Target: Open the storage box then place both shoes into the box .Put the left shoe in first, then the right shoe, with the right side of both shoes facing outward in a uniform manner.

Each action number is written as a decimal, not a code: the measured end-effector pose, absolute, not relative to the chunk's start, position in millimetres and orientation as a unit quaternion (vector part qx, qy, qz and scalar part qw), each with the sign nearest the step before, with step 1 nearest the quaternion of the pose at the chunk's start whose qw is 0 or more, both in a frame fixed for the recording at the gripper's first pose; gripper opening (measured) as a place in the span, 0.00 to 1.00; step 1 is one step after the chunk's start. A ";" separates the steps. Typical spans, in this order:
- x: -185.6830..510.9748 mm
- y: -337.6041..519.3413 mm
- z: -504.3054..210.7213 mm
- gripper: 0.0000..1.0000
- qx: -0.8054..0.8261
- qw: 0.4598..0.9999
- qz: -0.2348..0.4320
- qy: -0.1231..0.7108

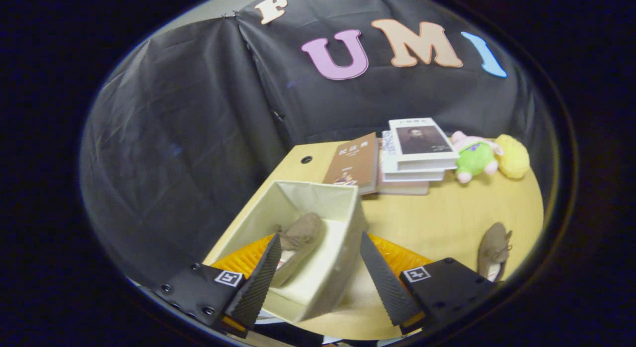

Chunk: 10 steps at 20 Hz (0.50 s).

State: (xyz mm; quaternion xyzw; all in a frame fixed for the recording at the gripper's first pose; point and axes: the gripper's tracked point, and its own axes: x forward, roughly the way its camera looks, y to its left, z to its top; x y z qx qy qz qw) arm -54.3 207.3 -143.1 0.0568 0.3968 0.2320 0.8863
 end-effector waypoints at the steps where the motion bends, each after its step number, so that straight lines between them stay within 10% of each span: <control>1: -53.3 190.6 -143.4 1.00 0.043 0.891 0.225 0.391; 10: -41.2 45.4 -166.2 1.00 -0.031 0.913 0.148 0.378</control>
